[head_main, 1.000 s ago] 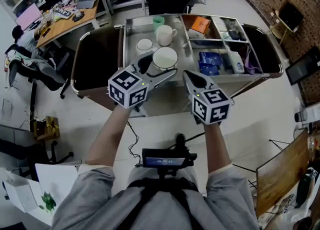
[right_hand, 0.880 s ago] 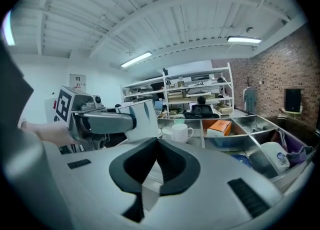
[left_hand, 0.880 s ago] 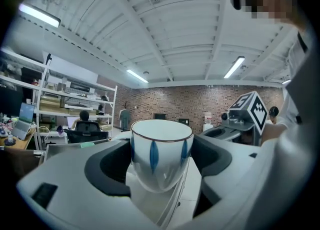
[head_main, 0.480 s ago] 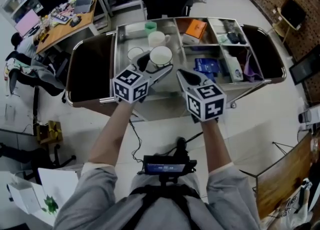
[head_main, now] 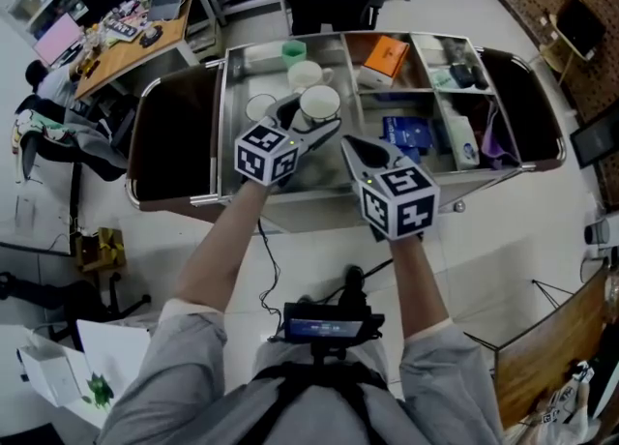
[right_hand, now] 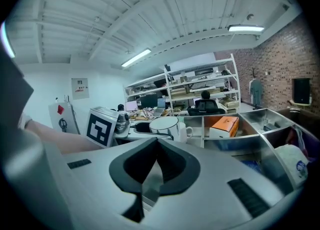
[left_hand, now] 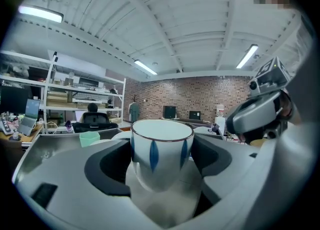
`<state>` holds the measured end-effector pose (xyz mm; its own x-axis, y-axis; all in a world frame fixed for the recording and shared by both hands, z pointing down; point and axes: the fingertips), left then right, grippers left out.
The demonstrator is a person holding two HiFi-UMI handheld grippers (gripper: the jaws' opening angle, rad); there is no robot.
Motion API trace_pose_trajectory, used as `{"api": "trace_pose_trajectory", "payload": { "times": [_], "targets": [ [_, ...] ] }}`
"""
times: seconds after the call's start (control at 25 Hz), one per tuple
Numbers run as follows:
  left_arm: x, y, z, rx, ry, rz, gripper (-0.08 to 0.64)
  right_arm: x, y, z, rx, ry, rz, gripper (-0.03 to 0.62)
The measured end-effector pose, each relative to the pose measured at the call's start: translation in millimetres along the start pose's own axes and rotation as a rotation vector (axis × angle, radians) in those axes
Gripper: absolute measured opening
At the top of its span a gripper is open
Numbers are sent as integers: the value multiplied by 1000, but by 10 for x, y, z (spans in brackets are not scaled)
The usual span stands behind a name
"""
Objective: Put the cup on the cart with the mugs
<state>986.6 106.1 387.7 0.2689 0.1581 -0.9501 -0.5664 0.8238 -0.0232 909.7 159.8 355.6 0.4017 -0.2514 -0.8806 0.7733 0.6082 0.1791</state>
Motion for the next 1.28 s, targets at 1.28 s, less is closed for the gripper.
{"api": "trace_pose_trajectory", "payload": {
  "times": [1.28],
  "targets": [
    [-640,-294,646,38,-149,-95,376,-131,219,158,11,-22,42,6]
  ]
}}
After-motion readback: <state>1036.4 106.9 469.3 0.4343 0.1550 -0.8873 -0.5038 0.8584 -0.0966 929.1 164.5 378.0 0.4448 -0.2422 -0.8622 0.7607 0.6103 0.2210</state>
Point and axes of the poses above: the fingertips, and each gripper's own axes: z forward along the fingers, y to its right, x out of its top, and after that the axes turned 6 degrees about -y, right-handed
